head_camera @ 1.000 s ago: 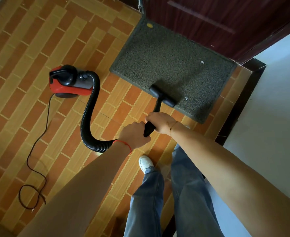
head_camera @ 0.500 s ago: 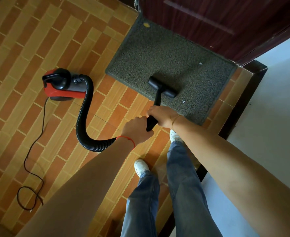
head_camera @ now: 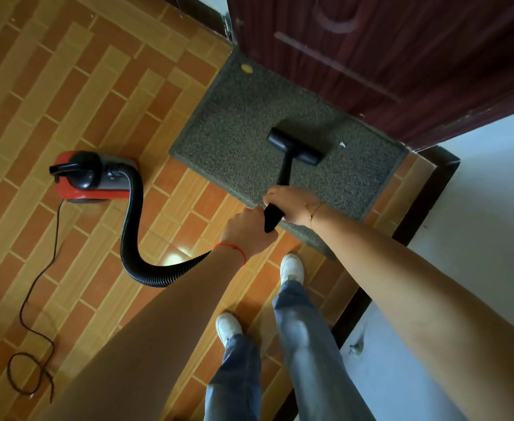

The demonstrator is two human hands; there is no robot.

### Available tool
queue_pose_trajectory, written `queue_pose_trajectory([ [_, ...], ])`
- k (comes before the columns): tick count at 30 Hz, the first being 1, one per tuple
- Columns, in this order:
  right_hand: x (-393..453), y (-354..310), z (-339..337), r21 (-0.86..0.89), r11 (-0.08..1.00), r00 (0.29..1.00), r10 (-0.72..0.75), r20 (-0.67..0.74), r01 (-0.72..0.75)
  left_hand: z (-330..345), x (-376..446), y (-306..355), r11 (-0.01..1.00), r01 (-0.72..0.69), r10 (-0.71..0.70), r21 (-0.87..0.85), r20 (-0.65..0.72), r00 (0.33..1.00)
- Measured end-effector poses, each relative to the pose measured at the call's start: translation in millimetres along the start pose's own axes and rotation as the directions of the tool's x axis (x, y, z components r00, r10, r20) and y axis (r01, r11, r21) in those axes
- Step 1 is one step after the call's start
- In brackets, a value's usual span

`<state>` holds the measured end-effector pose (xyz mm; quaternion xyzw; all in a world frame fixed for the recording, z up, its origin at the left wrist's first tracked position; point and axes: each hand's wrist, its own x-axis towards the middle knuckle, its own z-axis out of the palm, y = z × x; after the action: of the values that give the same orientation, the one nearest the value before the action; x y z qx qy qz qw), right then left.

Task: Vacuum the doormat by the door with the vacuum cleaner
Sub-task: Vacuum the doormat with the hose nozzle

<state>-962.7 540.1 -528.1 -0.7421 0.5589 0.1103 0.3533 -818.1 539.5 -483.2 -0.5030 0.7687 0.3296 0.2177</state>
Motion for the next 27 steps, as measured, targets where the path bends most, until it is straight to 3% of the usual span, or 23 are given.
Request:
queue_pose_trajectory([
  [14,29,114,-73,-0.009,0.999,0.999,0.040,-0.008,-0.040,-49,105,79,0.996,0.013,-0.014,-0.085,-0.019,1.000],
  [21,32,133,-90,0.031,0.998,0.998,0.060,-0.002,-0.060,-60,123,91,0.997,0.006,-0.008,-0.080,-0.019,1.000],
  [27,32,110,-95,-0.003,1.000,1.000,0.029,0.005,-0.029,-68,113,79,0.995,0.029,-0.031,-0.091,-0.020,0.999],
])
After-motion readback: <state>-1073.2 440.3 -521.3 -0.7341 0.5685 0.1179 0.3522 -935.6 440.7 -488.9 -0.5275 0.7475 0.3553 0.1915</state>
